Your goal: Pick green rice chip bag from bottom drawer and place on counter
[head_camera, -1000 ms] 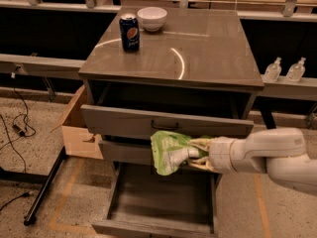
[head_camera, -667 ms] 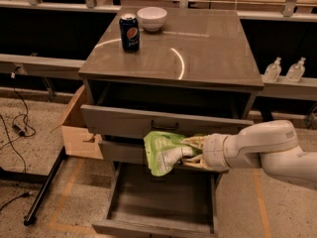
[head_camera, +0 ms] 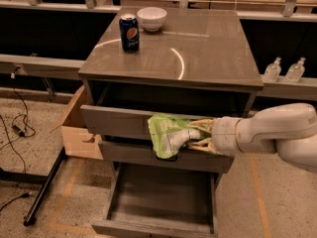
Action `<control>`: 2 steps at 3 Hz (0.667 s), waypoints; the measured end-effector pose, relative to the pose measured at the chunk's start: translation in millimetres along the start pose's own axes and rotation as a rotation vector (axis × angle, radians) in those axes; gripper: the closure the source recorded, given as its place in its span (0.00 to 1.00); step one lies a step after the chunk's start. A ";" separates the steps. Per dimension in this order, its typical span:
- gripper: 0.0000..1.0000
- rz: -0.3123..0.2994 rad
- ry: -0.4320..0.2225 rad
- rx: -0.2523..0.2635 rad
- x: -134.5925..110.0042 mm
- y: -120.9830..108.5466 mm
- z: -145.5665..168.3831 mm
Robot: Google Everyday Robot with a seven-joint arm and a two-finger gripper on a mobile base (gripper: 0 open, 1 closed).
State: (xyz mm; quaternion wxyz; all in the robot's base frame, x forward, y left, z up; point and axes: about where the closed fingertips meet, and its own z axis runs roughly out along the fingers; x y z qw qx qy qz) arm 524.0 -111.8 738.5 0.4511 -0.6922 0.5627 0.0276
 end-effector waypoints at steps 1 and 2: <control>1.00 -0.048 -0.011 0.058 -28.9 -48.1 -46.0; 1.00 -0.122 -0.003 0.089 -64.0 -100.2 -85.5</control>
Offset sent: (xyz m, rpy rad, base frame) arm 0.0305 -0.0317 0.2324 -0.1551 -0.1915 0.0333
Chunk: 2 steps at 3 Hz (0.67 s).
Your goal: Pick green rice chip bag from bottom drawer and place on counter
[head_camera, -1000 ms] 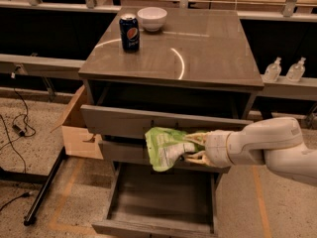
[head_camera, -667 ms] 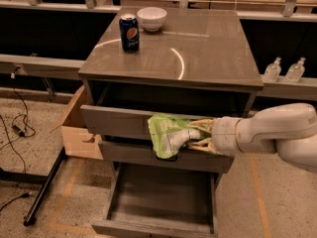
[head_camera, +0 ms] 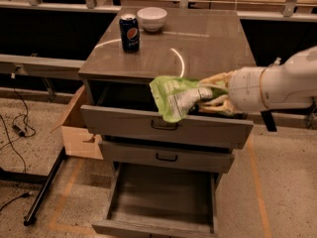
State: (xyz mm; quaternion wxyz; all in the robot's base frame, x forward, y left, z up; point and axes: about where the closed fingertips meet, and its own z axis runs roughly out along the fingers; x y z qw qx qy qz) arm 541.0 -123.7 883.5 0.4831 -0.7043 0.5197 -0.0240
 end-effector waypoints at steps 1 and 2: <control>1.00 -0.008 0.049 -0.031 1.6 -46.7 -7.2; 1.00 -0.007 0.097 -0.026 19.0 -99.5 10.3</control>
Offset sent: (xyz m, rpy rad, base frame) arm 0.1704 -0.0105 0.0817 -0.1098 0.0039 -0.1155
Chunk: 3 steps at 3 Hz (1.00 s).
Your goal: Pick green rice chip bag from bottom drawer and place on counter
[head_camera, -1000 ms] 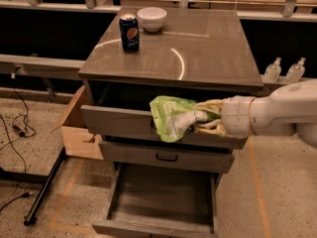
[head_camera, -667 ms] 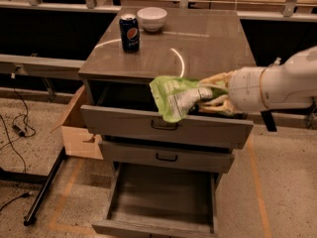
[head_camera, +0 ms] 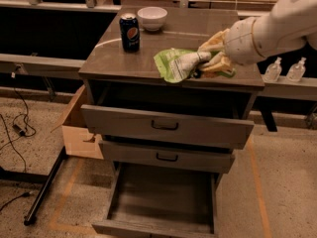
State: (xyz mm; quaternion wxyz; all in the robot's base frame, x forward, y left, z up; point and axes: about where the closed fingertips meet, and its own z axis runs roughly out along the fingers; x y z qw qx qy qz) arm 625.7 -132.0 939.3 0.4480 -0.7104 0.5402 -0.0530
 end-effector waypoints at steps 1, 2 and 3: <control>1.00 0.004 0.028 0.046 15.9 -51.0 18.4; 1.00 0.004 0.020 0.076 17.4 -90.6 35.4; 0.83 0.022 0.015 0.042 24.3 -108.3 57.4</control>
Offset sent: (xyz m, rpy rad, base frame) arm 0.1484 0.0147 0.0570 0.0518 -0.0787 -0.0730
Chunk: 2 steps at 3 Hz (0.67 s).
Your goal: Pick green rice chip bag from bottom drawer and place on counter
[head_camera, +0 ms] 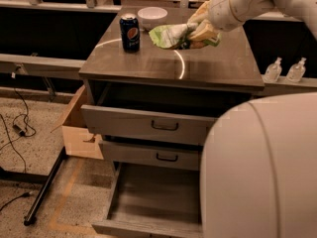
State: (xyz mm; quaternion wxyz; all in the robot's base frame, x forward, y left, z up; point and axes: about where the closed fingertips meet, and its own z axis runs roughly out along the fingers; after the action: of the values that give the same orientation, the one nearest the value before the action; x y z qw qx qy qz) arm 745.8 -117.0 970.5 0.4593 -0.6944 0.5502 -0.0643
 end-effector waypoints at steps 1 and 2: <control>0.59 0.025 0.003 -0.055 14.3 4.1 23.5; 0.36 0.043 0.007 -0.076 24.6 7.1 36.0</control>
Offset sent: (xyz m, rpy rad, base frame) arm 0.0411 -0.0102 -0.0453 0.0096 0.1337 -0.0312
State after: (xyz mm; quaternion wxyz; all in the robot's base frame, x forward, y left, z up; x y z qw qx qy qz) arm 771.6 -116.7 934.7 0.4321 -0.6992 0.5684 -0.0360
